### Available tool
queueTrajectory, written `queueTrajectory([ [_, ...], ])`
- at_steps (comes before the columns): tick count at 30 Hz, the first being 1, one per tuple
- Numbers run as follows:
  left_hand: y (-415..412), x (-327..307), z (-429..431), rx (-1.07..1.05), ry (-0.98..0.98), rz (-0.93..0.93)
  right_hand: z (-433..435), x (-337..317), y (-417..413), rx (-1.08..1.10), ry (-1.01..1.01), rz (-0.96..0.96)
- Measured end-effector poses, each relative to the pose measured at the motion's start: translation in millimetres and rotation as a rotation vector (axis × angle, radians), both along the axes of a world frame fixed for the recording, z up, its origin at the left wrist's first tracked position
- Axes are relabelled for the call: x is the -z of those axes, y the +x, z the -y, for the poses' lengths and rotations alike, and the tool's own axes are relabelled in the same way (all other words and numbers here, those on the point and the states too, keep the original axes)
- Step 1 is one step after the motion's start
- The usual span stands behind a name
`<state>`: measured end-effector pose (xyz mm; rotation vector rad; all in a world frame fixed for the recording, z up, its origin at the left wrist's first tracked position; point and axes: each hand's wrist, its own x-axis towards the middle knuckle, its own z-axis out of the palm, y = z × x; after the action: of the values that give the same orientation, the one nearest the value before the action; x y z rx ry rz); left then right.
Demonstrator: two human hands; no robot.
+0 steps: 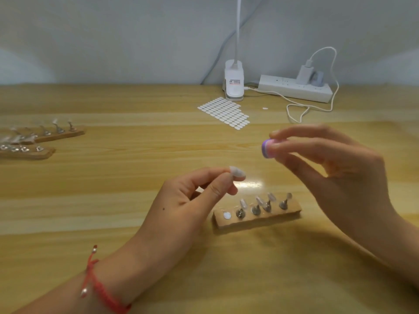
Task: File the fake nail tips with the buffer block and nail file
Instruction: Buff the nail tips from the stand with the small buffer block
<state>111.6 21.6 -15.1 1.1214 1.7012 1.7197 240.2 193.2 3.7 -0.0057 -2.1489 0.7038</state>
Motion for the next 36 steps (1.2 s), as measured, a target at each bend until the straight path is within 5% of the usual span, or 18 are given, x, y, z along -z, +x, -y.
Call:
queueTrajectory([
  [6,3.0,-6.6,0.1,-0.007,-0.005,0.041,13.9,5.1,0.6,-0.087,0.31,-0.003],
  [14,3.4,-9.9,0.1,0.042,0.022,0.136,16.1,8.3,0.8,-0.144,0.447,0.006],
  [36,0.5,-5.2,0.6,0.113,0.028,0.179,28.6,8.8,4.5,-0.173,0.424,0.008],
])
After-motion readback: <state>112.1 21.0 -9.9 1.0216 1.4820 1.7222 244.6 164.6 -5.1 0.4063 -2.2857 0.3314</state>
